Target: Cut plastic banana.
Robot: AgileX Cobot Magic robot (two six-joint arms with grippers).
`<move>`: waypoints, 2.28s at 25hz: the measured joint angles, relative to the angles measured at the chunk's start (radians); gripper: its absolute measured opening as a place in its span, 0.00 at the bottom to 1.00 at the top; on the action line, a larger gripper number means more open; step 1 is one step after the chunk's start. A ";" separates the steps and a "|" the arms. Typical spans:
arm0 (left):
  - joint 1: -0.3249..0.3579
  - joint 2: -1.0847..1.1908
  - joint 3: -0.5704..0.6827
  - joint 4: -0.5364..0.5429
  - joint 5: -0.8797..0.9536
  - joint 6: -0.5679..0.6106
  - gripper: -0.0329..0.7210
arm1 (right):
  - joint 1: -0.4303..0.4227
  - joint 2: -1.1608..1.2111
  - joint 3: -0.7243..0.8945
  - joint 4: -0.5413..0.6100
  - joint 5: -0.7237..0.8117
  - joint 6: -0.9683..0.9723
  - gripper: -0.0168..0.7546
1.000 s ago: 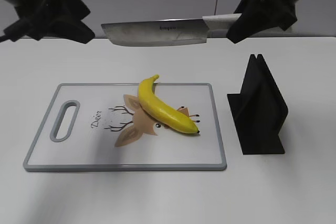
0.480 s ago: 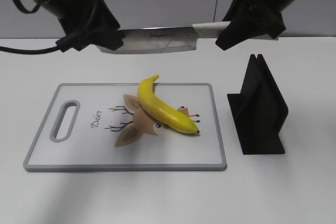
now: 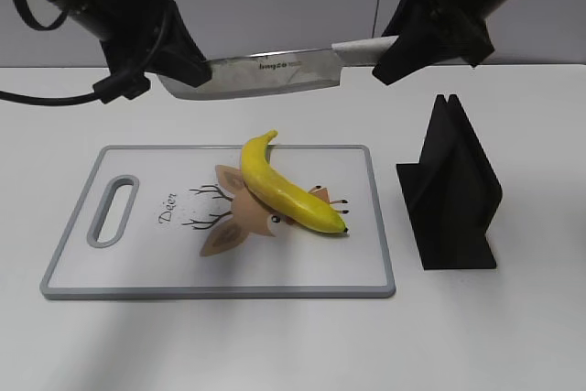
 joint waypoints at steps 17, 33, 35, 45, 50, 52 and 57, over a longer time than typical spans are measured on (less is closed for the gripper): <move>-0.029 0.070 0.000 0.087 -0.035 -0.007 0.03 | 0.137 0.104 -0.043 -0.384 -0.118 0.119 0.25; -0.047 0.174 -0.002 0.124 -0.009 -0.118 0.03 | 0.168 0.175 -0.044 -0.496 -0.130 0.191 0.25; -0.047 0.200 -0.002 0.124 -0.012 -0.121 0.03 | 0.168 0.188 -0.044 -0.495 -0.136 0.191 0.25; -0.047 0.316 -0.012 0.110 -0.047 -0.125 0.03 | 0.166 0.317 -0.046 -0.513 -0.192 0.182 0.25; -0.046 0.335 -0.020 0.096 -0.046 -0.131 0.03 | 0.165 0.337 -0.051 -0.522 -0.196 0.179 0.25; -0.044 0.340 -0.020 0.088 -0.046 -0.131 0.03 | 0.165 0.337 -0.051 -0.518 -0.200 0.177 0.25; -0.041 0.342 -0.020 0.077 -0.046 -0.131 0.03 | 0.164 0.338 -0.051 -0.500 -0.208 0.169 0.25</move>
